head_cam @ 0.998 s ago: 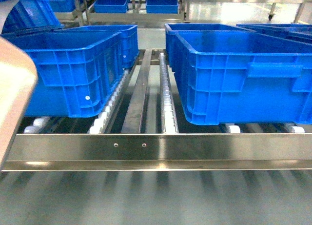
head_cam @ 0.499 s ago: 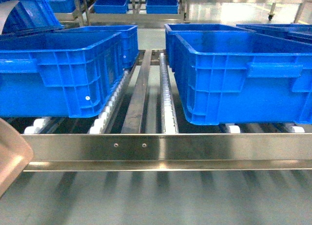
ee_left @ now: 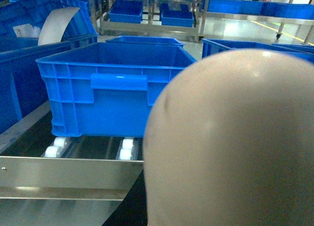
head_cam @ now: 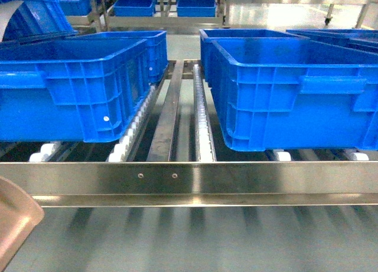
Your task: Place part in tray to right shelf
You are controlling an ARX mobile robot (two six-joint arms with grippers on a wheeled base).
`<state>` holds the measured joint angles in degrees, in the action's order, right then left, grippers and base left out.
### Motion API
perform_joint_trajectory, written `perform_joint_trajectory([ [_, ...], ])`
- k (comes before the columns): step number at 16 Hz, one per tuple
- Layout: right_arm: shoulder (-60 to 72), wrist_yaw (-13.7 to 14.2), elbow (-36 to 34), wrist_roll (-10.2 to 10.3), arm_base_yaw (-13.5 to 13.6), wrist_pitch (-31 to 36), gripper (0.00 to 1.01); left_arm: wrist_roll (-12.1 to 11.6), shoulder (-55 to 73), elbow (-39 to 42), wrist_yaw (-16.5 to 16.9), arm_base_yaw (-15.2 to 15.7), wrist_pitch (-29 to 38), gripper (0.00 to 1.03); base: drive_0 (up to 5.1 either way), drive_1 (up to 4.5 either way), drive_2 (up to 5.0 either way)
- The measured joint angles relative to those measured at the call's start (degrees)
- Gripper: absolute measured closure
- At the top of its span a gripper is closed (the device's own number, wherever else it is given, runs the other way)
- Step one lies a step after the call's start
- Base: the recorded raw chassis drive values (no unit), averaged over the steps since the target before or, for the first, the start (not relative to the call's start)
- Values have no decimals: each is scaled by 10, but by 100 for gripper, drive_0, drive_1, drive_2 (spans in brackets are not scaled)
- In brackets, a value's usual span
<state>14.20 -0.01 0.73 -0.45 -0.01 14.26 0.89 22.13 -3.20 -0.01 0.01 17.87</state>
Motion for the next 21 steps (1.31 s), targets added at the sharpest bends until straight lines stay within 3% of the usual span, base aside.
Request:
perform_joint_trajectory([
  [5,-30,0,0,0,0,-31,99,0,-38,10,0,0,-25,86,0,0,0],
  [6,-112,0,0,0,0,-143,99,0,-72,24,0,0,-35,86,0,0,0],
  [12,-139,0,0,0,0,-146,99,0,-122,24,0,0,-82,86,0,0,0],
  [13,-139,0,0,0,0,-145,99,0,-142,23,0,0,-109,86,0,0,0],
  [14,-139,0,0,0,0,-146,99,0,-195,23,1,0,-186,87,0,0,0],
  [21,-139,0,0,0,0,-145,99,-1,-216,23,0,0,-182,87,0,0,0],
])
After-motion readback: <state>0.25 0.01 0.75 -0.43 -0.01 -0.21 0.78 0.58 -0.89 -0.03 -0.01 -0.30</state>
